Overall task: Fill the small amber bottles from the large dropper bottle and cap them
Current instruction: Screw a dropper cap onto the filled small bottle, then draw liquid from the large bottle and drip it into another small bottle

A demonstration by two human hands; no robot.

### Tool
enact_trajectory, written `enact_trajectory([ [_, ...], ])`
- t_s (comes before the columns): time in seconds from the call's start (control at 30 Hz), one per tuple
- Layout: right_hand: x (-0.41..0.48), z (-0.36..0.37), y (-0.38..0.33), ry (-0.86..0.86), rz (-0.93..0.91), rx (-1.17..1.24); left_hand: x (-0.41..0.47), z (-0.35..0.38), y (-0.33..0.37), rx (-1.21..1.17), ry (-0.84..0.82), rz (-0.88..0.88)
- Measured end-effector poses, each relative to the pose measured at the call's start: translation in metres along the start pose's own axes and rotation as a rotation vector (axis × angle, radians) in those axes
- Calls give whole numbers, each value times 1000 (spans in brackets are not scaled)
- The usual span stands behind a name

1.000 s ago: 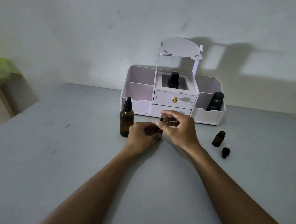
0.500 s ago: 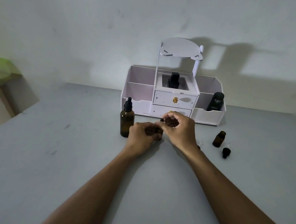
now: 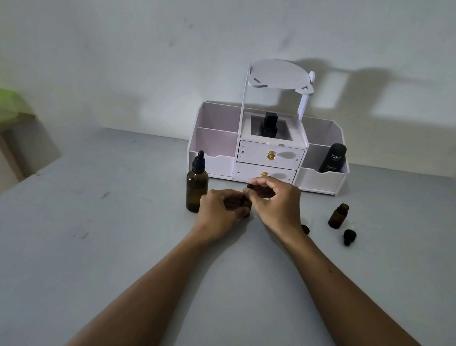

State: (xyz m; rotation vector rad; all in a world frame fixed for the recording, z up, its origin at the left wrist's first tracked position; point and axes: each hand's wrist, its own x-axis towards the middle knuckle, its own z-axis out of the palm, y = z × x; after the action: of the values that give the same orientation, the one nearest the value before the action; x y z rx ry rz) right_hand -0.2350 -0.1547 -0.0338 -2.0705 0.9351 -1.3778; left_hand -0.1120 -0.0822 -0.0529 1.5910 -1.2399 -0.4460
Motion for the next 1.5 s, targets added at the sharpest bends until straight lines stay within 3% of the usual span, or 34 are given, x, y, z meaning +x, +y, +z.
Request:
enact_trajectory([
  [0.63,-3,-4,-2,-25,-58,19,-9,-2,0,-58,15,-58],
  [0.77,3,-10,-19,34,-101,86,-26,-17,-1,-68,11,-69],
  [0.9,15,-3,-49,72,-128,188,-44,-42,3,-79,267,44],
  [1.03,28,16,-74,-59,-20,249,-35,-71,-4,-194,524,67],
  [1.27,41,50,-81,-262,59,150,-8,-92,-34,-274,247,-50],
  [1.5,38,65,-77,-236,45,190,2,-93,-44,-275,89,-1],
])
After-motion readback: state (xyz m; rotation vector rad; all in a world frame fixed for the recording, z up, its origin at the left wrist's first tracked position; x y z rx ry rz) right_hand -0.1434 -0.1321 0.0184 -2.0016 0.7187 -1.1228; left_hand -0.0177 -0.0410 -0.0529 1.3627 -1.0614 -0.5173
